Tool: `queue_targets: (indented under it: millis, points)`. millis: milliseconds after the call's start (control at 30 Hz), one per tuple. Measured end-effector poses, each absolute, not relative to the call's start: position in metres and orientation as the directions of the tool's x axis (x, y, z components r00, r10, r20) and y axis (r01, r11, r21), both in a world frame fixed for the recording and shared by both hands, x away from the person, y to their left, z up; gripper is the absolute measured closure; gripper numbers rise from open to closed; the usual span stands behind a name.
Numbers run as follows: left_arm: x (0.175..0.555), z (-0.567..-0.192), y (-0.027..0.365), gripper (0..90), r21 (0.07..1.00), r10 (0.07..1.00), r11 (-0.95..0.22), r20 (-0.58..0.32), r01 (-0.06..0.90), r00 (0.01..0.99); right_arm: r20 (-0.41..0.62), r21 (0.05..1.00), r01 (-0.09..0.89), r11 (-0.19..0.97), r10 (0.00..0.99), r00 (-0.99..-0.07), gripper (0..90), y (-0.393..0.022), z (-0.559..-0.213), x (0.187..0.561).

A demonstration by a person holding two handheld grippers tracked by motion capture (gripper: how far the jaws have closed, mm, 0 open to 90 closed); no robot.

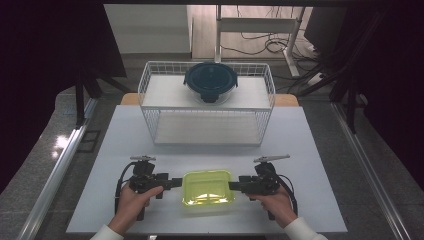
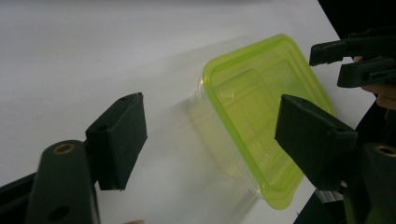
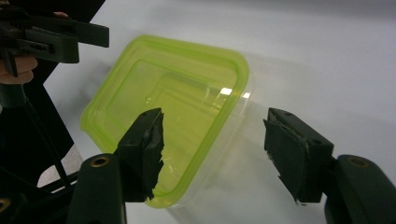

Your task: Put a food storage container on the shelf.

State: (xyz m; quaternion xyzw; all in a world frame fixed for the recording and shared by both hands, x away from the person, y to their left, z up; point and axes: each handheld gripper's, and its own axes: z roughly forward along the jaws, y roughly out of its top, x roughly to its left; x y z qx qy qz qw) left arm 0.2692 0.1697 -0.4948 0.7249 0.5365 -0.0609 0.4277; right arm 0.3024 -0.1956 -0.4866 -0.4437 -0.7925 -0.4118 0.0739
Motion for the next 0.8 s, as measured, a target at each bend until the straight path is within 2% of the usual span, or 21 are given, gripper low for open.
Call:
queue_targets:
  millis: [133, 333, 467, 700, 800]
  points:
    - [0.271, -0.499, 0.162, 26.4, 0.534, 0.701, -0.046, -0.585, 0.844, 0.408, 0.505, 0.568, 0.784, 0.250, 0.646, -0.572, 41.5, -0.189, -0.494, 0.302]
    - [0.274, -0.508, 0.159, 32.9, 0.492, 0.656, -0.028, -0.648, 0.870, 0.388, 0.530, 0.554, 0.797, 0.242, 0.636, -0.561, 47.8, -0.189, -0.496, 0.302]
    - [0.274, -0.512, 0.159, 35.3, 0.460, 0.623, -0.011, -0.691, 0.888, 0.366, 0.558, 0.539, 0.811, 0.229, 0.624, -0.547, 49.2, -0.191, -0.498, 0.305]
    - [0.272, -0.518, 0.161, 43.6, 0.420, 0.610, 0.006, -0.721, 0.908, 0.329, 0.622, 0.491, 0.844, 0.214, 0.593, -0.512, 55.9, -0.192, -0.504, 0.311]
    - [0.272, -0.522, 0.161, 50.9, 0.395, 0.591, 0.021, -0.746, 0.918, 0.307, 0.628, 0.479, 0.852, 0.211, 0.596, -0.500, 61.6, -0.193, -0.506, 0.313]
